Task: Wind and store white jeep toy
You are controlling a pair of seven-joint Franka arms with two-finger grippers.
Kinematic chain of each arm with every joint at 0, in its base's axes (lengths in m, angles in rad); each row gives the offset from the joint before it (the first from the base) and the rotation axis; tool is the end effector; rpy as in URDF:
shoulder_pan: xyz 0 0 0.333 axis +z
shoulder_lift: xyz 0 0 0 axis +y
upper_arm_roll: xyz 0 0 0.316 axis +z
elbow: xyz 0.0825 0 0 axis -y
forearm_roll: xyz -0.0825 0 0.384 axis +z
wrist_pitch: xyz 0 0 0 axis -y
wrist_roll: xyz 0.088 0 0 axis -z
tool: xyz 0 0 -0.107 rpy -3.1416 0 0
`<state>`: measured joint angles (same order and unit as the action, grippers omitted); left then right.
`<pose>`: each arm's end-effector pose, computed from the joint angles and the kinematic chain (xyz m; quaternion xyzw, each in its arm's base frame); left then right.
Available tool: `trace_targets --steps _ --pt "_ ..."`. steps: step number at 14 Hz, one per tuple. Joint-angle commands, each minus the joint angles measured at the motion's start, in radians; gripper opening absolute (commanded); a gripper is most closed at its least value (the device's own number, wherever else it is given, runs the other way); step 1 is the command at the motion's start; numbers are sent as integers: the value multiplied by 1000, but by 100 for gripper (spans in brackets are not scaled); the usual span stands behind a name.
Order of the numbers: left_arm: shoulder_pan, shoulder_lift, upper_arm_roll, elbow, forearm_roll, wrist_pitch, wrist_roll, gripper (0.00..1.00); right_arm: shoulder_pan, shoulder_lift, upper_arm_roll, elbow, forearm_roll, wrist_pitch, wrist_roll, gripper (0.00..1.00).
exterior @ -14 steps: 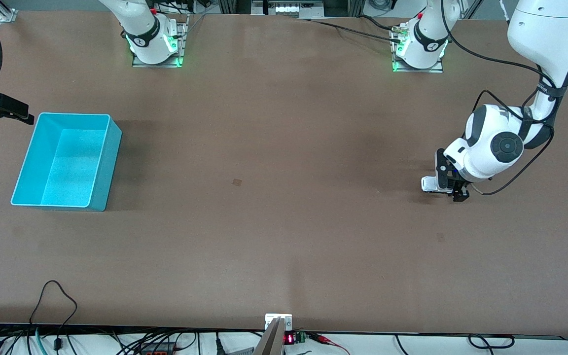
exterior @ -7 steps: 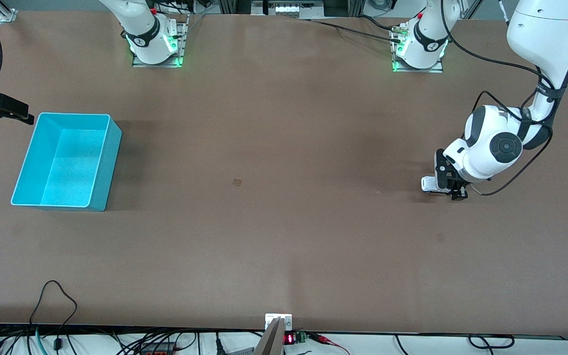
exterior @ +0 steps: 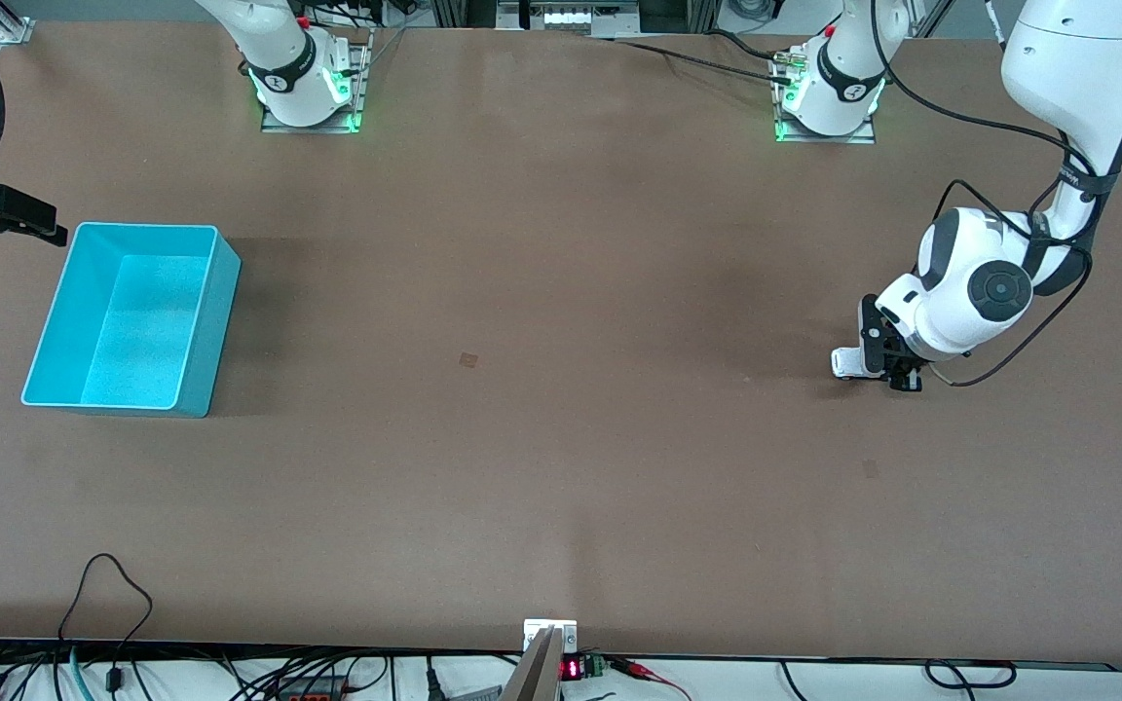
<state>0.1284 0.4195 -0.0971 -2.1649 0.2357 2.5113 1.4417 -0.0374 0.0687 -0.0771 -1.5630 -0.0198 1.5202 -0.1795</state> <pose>0.5570 0.0147 0.1936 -0.6960 0.7158 0.0559 0.0115 0.5640 -0.0656 0.5856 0.9978 0.0324 -0.0569 0.0043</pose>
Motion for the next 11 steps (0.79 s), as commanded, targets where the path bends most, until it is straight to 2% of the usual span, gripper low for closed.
trace_targets --steps 1,11 --pt "13 -18 -7 -3 17 -9 11 34 -7 -7 7 -6 0 -2 -20 100" --pt "13 -10 -7 -3 16 -9 -49 33 -6 -7 7 -6 0 -2 -18 100"
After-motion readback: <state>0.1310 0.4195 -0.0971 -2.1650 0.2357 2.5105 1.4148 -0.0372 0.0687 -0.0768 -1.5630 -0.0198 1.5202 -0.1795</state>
